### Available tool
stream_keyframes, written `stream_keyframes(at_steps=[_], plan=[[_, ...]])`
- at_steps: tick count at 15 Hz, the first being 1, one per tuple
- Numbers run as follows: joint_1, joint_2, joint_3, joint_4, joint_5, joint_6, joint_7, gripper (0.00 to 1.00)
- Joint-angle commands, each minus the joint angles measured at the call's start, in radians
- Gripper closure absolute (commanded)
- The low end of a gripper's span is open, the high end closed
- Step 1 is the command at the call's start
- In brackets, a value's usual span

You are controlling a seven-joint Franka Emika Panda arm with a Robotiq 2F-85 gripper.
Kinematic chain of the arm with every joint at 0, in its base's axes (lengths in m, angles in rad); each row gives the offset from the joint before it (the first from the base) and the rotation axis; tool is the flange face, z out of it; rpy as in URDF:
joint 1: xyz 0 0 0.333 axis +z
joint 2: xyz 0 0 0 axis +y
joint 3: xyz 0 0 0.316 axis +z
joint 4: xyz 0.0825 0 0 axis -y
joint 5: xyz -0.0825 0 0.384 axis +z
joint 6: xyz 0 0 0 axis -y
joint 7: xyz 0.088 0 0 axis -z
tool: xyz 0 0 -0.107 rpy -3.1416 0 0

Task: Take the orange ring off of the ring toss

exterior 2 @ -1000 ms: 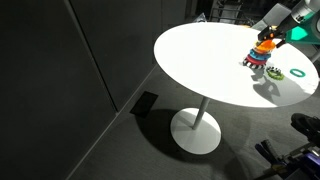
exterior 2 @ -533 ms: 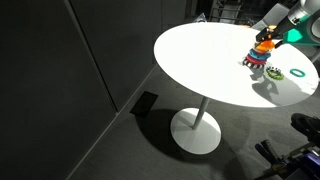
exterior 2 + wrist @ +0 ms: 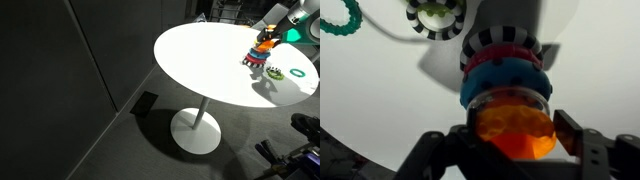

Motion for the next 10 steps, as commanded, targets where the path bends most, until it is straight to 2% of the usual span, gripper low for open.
stream_keyframes(at_steps=[1, 10], plan=[[0.011, -0.016, -0.015, 0.009, 0.005, -0.007, 0.013, 0.5], [0.011, -0.08, -0.02, 0.001, 0.001, -0.031, 0.007, 0.5]])
